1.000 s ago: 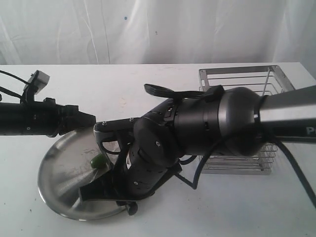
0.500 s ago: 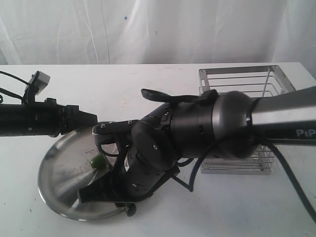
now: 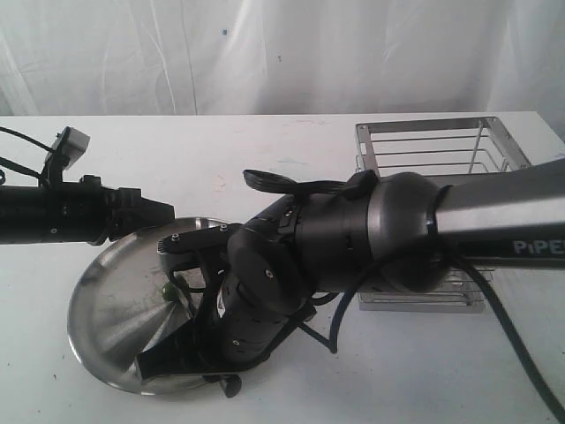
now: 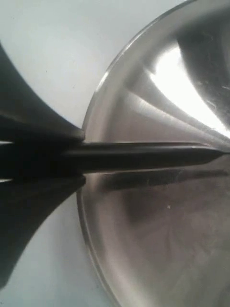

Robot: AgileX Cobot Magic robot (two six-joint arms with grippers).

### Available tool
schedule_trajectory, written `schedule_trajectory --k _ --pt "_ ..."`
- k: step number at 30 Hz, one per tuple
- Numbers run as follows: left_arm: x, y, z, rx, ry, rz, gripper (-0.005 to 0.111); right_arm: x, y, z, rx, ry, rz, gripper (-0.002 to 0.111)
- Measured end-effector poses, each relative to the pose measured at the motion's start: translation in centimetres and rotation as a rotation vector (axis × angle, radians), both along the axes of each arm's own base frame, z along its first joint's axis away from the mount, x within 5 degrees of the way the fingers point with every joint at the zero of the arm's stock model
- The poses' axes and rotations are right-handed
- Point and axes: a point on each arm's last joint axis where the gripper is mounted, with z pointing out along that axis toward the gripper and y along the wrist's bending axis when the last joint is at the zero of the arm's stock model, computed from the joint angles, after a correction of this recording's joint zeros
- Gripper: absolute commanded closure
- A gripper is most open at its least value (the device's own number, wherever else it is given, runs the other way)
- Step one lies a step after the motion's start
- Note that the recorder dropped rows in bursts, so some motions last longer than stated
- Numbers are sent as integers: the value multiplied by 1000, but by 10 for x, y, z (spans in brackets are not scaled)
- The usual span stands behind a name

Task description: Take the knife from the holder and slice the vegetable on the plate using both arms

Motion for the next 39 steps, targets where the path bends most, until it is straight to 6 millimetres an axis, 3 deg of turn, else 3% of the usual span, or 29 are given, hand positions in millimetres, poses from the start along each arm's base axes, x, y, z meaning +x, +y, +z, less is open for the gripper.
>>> schedule_trajectory --k 39 --pt "-3 -2 0 13 -22 -51 106 5 -1 -1 -32 -88 36 108"
